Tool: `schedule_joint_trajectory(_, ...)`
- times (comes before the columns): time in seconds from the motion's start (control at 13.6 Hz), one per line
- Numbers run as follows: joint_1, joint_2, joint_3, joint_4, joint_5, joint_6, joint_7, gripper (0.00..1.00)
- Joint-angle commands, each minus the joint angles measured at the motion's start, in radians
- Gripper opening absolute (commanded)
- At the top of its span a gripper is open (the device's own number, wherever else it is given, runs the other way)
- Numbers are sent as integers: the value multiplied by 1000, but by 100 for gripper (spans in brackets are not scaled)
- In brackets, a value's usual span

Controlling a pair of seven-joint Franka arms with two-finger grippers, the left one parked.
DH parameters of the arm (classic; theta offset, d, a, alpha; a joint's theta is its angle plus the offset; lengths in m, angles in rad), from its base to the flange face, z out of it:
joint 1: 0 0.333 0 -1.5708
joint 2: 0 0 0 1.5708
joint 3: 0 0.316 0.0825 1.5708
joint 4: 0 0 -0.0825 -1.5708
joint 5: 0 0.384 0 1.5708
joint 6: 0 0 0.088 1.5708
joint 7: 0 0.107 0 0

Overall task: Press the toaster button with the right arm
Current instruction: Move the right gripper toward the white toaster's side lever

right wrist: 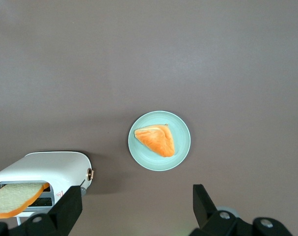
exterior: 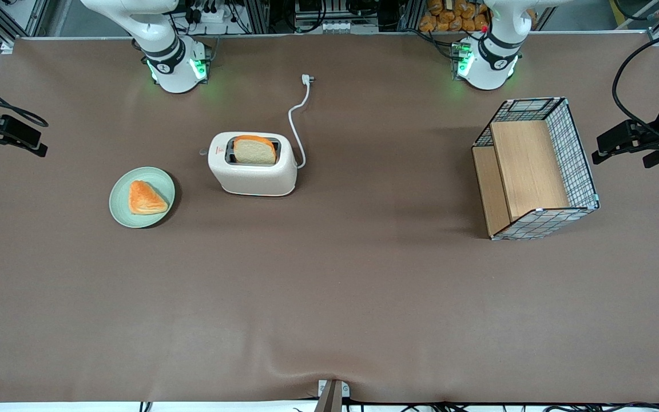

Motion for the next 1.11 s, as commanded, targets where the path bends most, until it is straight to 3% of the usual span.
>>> schedule_joint_trajectory(0.0,-2,12,0,26,3,-9,-9,100)
schedule_joint_trajectory(1.03,-1,28,-1,22,4,-21,-3,100)
